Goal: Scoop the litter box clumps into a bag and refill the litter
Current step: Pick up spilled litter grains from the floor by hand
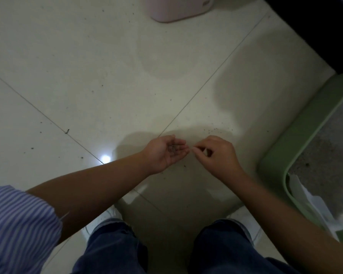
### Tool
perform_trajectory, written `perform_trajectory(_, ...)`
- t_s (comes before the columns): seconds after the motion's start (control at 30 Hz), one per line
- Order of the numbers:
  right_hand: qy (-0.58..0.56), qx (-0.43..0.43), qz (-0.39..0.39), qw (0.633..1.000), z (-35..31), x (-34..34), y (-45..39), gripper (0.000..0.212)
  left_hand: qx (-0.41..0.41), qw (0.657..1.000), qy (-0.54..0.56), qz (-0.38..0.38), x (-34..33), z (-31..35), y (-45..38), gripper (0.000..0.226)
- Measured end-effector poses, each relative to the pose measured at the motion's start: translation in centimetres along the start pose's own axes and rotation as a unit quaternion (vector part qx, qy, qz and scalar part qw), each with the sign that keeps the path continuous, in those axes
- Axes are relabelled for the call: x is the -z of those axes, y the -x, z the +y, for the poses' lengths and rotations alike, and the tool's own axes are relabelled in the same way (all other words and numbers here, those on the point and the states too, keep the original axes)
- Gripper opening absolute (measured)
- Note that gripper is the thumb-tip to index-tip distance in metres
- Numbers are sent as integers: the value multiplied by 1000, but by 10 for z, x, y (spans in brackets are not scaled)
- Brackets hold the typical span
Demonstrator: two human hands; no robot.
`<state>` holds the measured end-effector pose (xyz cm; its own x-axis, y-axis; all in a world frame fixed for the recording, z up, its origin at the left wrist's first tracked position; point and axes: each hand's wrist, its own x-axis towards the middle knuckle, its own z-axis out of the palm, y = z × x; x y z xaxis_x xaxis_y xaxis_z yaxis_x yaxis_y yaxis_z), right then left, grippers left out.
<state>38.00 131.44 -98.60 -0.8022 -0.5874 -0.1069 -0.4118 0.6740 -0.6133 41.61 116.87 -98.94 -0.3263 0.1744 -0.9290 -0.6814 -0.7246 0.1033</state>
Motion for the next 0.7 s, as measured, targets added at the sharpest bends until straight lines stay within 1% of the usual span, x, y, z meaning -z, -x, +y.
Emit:
perform_trajectory(0.03, 7, -20, 22, 1000, 10, 2, -1, 26, 0, 1000, -1, 5, 2, 1, -1, 41)
perform_trajectory(0.1, 47, -88, 13, 995, 30, 5, 0, 19, 4, 1000, -9, 14, 6, 4, -2, 41)
perform_trajectory(0.17, 88, -158, -43, 983, 50, 3, 3, 21, 5, 1000, -8, 19, 11, 6, -2, 41)
perform_trajectory(0.2, 100, -172, -70, 977, 55, 1, 6, 25, 4, 1000, -6, 22, 12, 6, -3, 41)
perform_trajectory(0.27, 110, -149, -78, 980, 57, -3, 10, 28, 6, 1000, -11, 27, 15, 6, -4, 41)
perform_trajectory(0.37, 126, -80, -26, 988, 56, -13, 11, 17, 12, 999, -18, 27, 16, 5, -5, 41)
perform_trajectory(0.43, 153, -52, -11, 987, 55, -17, 9, 12, 12, 1000, -17, 24, 16, 6, -5, 41)
perform_trajectory(0.5, 170, -32, -23, 985, 55, -19, 6, 20, 11, 1000, -17, 20, 16, 7, -6, 41)
perform_trajectory(0.6, 203, -12, -65, 977, 53, -17, 3, 11, 5, 1000, -16, 23, 15, 9, -6, 41)
perform_trajectory(0.7, 202, -15, -114, 973, 52, -16, 4, 33, 2, 999, -19, 29, 13, 9, -7, 41)
